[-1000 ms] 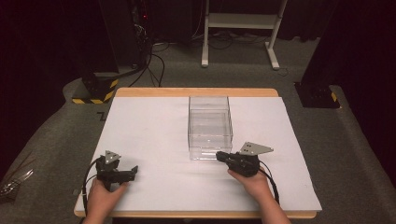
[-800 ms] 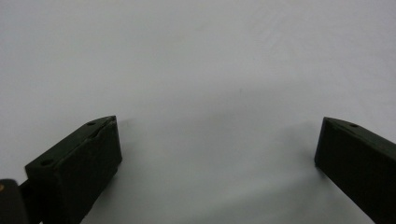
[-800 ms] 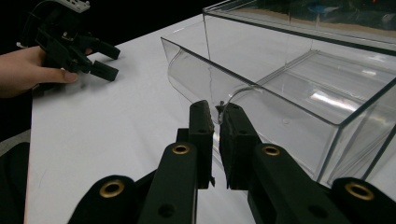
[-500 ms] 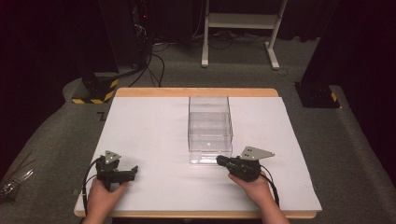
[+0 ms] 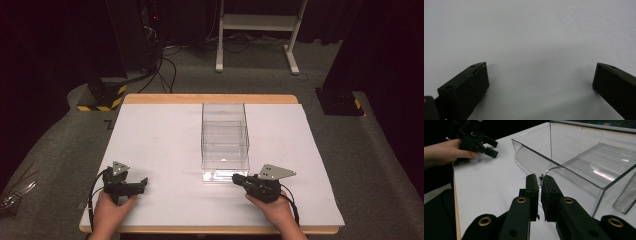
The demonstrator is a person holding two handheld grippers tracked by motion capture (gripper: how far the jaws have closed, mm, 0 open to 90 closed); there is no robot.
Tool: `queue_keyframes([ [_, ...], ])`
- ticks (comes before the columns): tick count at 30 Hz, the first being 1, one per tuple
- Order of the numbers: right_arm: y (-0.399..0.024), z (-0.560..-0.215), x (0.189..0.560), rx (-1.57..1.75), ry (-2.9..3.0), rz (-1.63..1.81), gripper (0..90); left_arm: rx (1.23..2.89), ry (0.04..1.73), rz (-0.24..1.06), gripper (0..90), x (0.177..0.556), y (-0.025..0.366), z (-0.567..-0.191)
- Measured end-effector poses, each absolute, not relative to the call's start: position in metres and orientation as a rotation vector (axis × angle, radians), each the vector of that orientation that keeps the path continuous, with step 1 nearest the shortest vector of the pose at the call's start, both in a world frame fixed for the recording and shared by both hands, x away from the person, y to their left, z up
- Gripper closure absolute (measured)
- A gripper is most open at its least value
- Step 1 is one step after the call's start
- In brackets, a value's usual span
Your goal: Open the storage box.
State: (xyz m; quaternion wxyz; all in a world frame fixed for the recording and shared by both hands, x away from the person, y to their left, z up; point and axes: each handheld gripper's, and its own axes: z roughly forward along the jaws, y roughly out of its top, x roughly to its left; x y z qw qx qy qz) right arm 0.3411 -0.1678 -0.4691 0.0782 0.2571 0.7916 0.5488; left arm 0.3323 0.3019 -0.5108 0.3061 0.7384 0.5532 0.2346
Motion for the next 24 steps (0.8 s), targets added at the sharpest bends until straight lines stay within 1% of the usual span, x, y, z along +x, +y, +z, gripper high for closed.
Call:
queue_keyframes([
  [24, -0.179, -0.472, 0.309, 0.754, 2.408, 1.645, 84.7, 1.954, 1.465, 0.621, 0.6, 0.332, 0.302, -0.511],
])
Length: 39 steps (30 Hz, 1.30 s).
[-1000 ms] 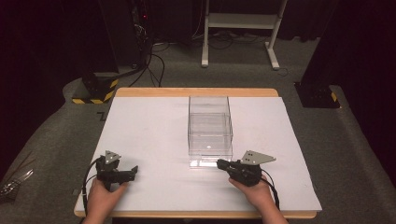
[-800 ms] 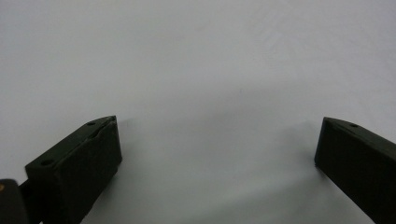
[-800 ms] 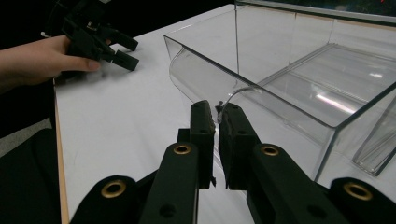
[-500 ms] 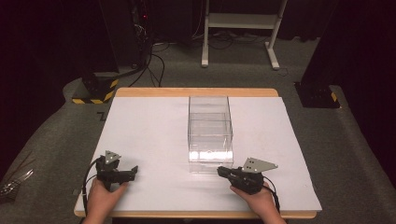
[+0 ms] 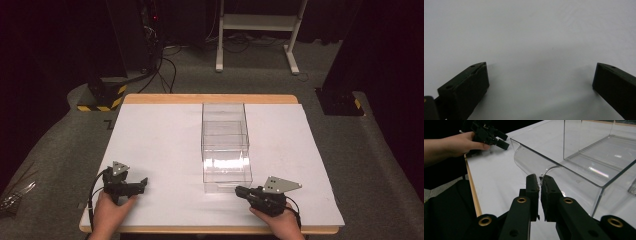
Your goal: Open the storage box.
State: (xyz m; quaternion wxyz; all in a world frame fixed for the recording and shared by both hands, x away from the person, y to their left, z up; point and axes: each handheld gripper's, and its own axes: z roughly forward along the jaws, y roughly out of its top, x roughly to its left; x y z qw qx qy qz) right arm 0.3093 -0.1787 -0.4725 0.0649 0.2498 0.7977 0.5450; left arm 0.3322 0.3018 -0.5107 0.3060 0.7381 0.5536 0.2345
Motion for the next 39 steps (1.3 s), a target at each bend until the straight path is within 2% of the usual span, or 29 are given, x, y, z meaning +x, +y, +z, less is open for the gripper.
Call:
queue_keyframes([
  [19, -0.183, -0.475, 0.292, 0.727, 2.419, 1.68, 84.9, 1.954, 1.464, 0.621, 0.6, 0.332, 0.302, -0.511],
  [26, -0.184, -0.475, 0.29, 0.738, 2.388, 1.677, 81.9, 1.954, 1.465, 0.62, 0.6, 0.332, 0.302, -0.511],
  [39, -0.2, -0.456, 0.288, 0.739, 2.244, 1.743, 78.3, 1.953, 1.465, 0.62, 0.5, 0.332, 0.302, -0.511],
])
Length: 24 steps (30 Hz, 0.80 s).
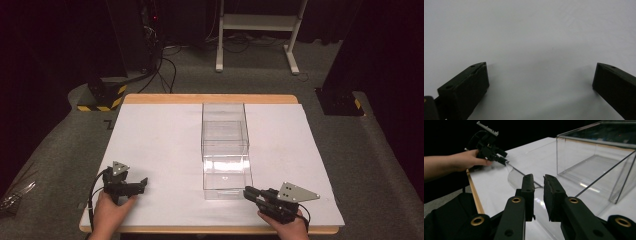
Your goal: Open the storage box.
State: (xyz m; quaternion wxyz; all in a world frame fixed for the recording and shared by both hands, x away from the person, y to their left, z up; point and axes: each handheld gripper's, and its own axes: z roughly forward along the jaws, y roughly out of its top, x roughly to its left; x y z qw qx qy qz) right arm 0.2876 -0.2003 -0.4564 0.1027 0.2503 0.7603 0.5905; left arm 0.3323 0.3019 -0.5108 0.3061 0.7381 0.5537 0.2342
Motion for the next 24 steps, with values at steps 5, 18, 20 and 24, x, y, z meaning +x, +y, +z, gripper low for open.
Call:
queue_keyframes([
  [5, -0.206, -0.45, 0.29, 0.77, 2.178, 1.729, 76.1, 1.954, 1.465, 0.619, 0.6, 0.332, 0.302, -0.511],
  [18, -0.233, -0.453, 0.304, 0.891, 2.045, 1.649, 69.5, 1.954, 1.466, 0.619, 0.6, 0.332, 0.302, -0.511],
  [20, -0.238, -0.455, 0.307, 0.912, 2.03, 1.624, 68.2, 1.954, 1.466, 0.619, 0.6, 0.332, 0.302, -0.511],
  [24, -0.247, -0.461, 0.312, 0.967, 2.005, 1.561, 66.9, 1.954, 1.465, 0.619, 0.6, 0.332, 0.302, -0.511],
])
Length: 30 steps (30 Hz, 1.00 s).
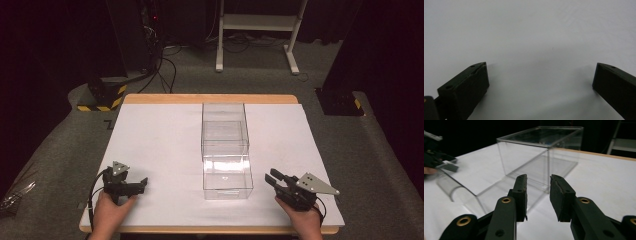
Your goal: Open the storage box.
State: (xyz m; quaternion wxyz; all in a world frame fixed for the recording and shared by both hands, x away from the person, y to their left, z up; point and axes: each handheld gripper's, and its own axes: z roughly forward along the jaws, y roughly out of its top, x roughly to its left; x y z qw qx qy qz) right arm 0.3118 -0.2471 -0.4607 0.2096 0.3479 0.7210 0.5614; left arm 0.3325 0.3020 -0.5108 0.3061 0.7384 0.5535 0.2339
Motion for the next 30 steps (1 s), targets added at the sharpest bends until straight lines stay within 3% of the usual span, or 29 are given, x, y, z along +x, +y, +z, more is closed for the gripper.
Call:
queue_keyframes([
  [13, -0.276, -0.479, 0.323, 1.111, 1.951, 1.19, 65.4, 1.954, 1.466, 0.619, 0.6, 0.332, 0.302, -0.511],
  [21, -0.277, -0.499, 0.338, 1.311, 2.055, 0.943, 46.8, 1.954, 1.465, 0.619, 0.6, 0.332, 0.302, -0.511],
  [30, -0.27, -0.502, 0.341, 1.306, 2.081, 0.852, 43.6, 1.953, 1.465, 0.619, 0.6, 0.332, 0.302, -0.511],
])
